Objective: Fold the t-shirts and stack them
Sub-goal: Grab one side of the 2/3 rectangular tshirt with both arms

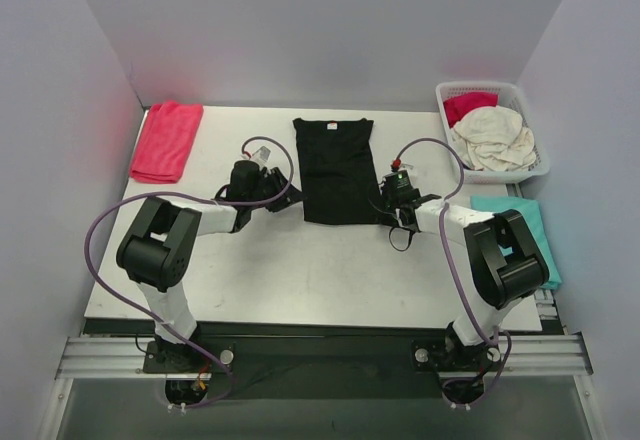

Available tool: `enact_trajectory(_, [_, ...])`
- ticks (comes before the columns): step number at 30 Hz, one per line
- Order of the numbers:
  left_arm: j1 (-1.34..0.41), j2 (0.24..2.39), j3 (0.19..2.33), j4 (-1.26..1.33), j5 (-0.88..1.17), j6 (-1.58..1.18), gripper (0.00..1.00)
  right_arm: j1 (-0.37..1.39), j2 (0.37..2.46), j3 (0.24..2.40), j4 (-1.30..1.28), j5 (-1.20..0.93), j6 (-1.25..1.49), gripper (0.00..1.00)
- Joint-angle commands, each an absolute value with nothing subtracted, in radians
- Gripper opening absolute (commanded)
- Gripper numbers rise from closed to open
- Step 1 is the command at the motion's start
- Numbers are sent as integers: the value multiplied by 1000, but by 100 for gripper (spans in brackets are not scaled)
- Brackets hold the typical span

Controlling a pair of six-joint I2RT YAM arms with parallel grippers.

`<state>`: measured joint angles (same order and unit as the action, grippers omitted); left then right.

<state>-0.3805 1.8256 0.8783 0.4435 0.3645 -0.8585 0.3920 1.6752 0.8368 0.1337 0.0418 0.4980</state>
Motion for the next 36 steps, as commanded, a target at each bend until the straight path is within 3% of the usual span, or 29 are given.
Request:
enact_trajectory(1, [-373,1818,876,508,411,-862,37,390,1677,841,137,37,506,15])
enact_trajectory(22, [-402,1930,894,491,492,-853,42,393,1689,848,118,46,511,16])
enact_trajectory(36, [-411,1873,856,526,506,-868,44,393,1700,853,118,48,514,16])
